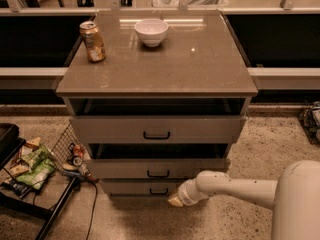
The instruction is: Close middle drawer
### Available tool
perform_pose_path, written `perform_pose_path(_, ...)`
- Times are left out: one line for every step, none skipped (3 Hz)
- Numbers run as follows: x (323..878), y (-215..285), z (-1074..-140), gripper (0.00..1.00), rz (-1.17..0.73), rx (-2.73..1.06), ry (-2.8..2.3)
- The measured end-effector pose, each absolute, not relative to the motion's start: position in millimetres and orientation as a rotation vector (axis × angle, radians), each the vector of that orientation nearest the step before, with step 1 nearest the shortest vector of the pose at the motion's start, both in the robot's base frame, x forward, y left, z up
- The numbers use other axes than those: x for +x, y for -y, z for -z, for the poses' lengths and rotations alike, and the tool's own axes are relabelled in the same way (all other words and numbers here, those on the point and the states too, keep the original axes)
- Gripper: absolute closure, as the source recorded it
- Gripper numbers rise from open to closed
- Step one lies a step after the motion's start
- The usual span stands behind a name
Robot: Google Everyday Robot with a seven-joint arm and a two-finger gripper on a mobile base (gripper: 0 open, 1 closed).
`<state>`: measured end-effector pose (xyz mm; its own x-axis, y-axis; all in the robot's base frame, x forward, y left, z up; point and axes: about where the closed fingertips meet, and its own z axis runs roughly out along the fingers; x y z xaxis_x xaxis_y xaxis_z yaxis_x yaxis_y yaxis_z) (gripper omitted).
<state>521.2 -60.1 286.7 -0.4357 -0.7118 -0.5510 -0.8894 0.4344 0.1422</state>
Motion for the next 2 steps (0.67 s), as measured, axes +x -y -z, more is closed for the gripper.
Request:
perform_pose_path(558.2,78.6,-286.0,1.0,-0.535,-1.312,-2.295)
perform_pose_path(599.0,105.9,-298.8,1.0,-0.45,-1.26,-2.303)
